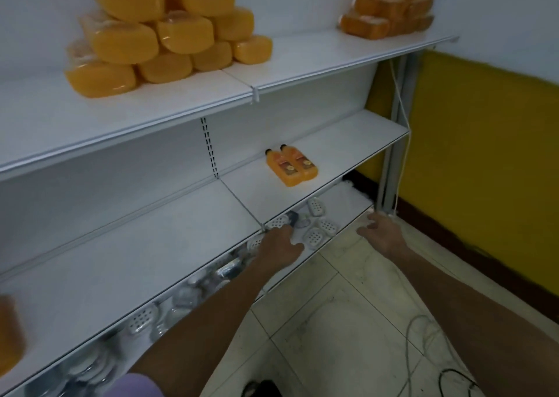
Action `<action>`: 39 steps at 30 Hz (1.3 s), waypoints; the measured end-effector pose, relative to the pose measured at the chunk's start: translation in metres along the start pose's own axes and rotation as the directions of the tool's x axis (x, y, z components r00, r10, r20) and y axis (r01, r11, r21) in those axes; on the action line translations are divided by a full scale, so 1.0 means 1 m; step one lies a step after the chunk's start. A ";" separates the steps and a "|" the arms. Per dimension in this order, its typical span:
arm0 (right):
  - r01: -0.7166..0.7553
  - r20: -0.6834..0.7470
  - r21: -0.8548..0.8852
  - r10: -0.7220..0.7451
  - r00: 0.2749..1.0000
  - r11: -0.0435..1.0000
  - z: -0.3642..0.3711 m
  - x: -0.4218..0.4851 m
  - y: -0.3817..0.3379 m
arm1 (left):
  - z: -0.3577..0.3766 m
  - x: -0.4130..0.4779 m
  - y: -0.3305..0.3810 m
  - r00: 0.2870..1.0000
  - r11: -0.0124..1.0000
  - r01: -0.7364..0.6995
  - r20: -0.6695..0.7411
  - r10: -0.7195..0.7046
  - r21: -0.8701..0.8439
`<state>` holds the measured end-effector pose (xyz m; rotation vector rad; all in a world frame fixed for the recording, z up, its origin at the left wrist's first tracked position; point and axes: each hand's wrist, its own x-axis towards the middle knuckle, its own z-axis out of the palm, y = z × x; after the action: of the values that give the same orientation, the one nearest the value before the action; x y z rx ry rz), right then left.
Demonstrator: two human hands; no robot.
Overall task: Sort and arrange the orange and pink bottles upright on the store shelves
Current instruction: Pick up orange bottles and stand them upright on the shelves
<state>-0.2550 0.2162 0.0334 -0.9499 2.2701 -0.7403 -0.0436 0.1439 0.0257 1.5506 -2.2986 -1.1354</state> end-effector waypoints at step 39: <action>0.288 0.537 -0.224 -0.129 0.834 0.931 0.118 0.422 -0.079 | 0.061 0.371 0.024 0.568 0.565 0.648 -0.170 -0.805 -0.511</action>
<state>-0.3891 -0.1821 -0.1143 -1.3720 1.8361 -0.1796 -0.2615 -0.1344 -0.1051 2.3665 -1.0094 -1.1690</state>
